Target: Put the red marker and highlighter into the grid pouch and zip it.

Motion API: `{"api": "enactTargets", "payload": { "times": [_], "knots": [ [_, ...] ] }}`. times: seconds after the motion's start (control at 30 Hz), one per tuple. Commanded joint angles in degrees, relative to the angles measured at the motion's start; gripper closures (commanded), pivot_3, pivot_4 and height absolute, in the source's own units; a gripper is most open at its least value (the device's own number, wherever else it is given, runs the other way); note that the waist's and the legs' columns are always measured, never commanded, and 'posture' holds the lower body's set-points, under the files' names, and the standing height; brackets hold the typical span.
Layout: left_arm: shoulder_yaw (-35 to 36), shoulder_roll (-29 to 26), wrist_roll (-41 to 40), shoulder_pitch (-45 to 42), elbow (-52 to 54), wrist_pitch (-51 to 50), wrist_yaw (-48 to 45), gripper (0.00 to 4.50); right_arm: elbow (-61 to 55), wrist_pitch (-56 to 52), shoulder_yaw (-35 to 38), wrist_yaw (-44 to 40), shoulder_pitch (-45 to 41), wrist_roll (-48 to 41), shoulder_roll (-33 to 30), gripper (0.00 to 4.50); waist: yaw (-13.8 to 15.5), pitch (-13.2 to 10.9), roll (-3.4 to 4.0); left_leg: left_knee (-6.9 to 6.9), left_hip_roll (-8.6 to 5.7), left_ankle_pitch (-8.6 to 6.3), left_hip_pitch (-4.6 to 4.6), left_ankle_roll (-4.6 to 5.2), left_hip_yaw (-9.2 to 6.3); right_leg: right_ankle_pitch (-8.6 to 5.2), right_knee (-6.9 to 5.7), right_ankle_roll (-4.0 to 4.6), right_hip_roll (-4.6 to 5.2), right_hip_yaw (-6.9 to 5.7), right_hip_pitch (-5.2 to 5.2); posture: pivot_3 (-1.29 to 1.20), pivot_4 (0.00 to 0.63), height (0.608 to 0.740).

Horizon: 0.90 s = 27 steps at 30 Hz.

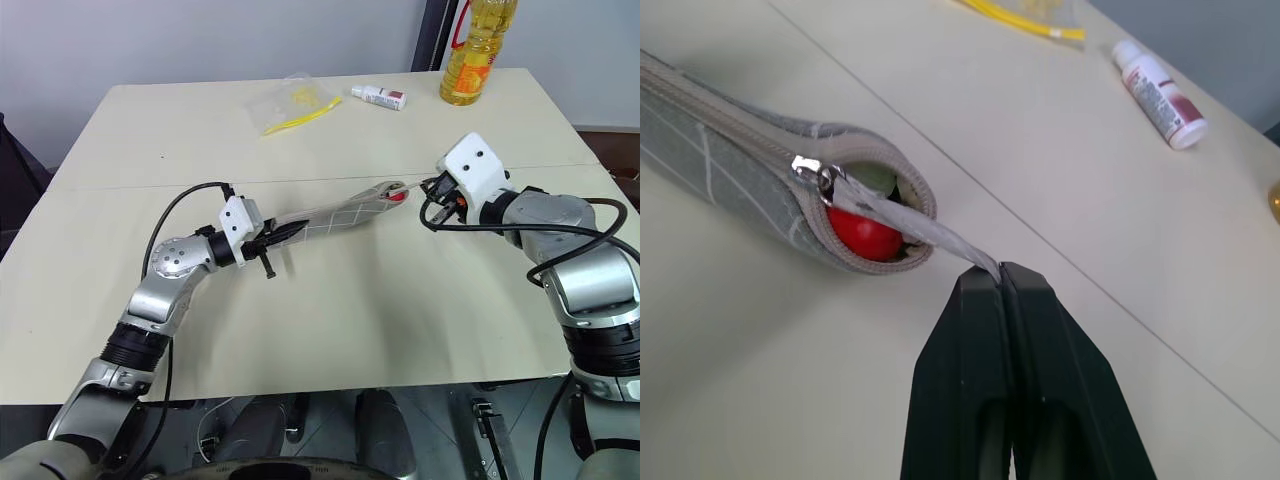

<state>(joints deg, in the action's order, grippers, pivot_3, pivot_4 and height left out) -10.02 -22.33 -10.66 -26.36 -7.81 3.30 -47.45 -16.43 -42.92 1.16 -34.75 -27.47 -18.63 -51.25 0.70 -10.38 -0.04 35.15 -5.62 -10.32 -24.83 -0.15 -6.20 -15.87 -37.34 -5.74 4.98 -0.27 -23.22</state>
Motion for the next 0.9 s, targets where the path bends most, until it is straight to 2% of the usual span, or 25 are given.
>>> {"api": "enactTargets", "payload": {
  "times": [0.03,0.23,0.33,0.5,0.63,0.73,0.9],
  "knots": [
    [3.1,-3.1,0.3,1.8,-1.5,-0.9,-0.1,4.50,-1.5,0.2,5.1,0.3,0.4,1.5,-2.5,4.45,0.0,0.0,0.00,0.00,0.00,0.00,0.00,0.00,0.00,0.00,0.00,0.00,0.00,0.00,0.00,0.00,0.150,0.740],
    [2.5,-2.8,-0.5,1.8,-0.4,-1.5,-0.2,4.50,-6.4,-0.8,2.9,-2.0,2.5,-0.4,-0.9,4.45,-0.1,0.0,0.00,0.00,0.00,0.00,0.00,0.00,-0.01,0.00,0.00,0.00,0.00,0.00,0.00,0.00,0.150,0.740],
    [2.3,-2.5,-0.7,1.9,0.2,-1.7,-0.2,4.50,-9.6,-1.6,2.1,-4.5,3.7,-3.0,-0.2,3.55,0.0,0.0,0.00,0.00,0.01,0.00,0.00,0.00,-0.01,0.00,0.00,0.00,0.00,0.00,0.00,0.00,0.150,0.740],
    [1.5,-2.6,-0.6,2.4,1.3,-1.7,-1.0,4.50,-11.3,-0.5,2.8,-5.7,5.2,-3.0,-0.8,1.07,0.0,0.0,0.00,0.00,0.01,-0.01,0.00,0.00,-0.01,0.00,0.01,0.00,0.00,0.00,0.00,0.00,0.150,0.740],
    [0.6,-2.2,-2.1,2.9,2.6,-3.4,-2.7,4.50,-10.8,0.7,3.0,-6.0,6.0,-1.7,-1.2,1.07,0.0,0.0,0.00,0.01,0.02,-0.01,0.00,0.00,-0.01,-0.01,0.02,0.01,0.00,0.00,0.01,0.00,0.150,0.740],
    [0.6,-0.9,-4.1,3.2,4.2,-6.0,-3.4,3.49,-10.0,1.5,2.8,-5.9,6.2,-0.8,-1.0,1.00,0.0,0.0,0.00,0.00,0.01,-0.01,0.00,0.00,-0.01,-0.01,0.03,0.01,0.01,0.00,0.01,0.00,0.150,0.740],
    [0.0,0.3,-3.1,3.7,7.1,-8.5,-2.4,0.97,-8.7,1.2,2.9,-5.1,6.5,0.0,-0.1,1.00,0.0,0.0,0.00,0.01,0.01,-0.01,0.00,0.00,-0.01,-0.01,0.03,0.01,0.01,0.00,0.02,0.00,0.150,0.740]
  ]
}}
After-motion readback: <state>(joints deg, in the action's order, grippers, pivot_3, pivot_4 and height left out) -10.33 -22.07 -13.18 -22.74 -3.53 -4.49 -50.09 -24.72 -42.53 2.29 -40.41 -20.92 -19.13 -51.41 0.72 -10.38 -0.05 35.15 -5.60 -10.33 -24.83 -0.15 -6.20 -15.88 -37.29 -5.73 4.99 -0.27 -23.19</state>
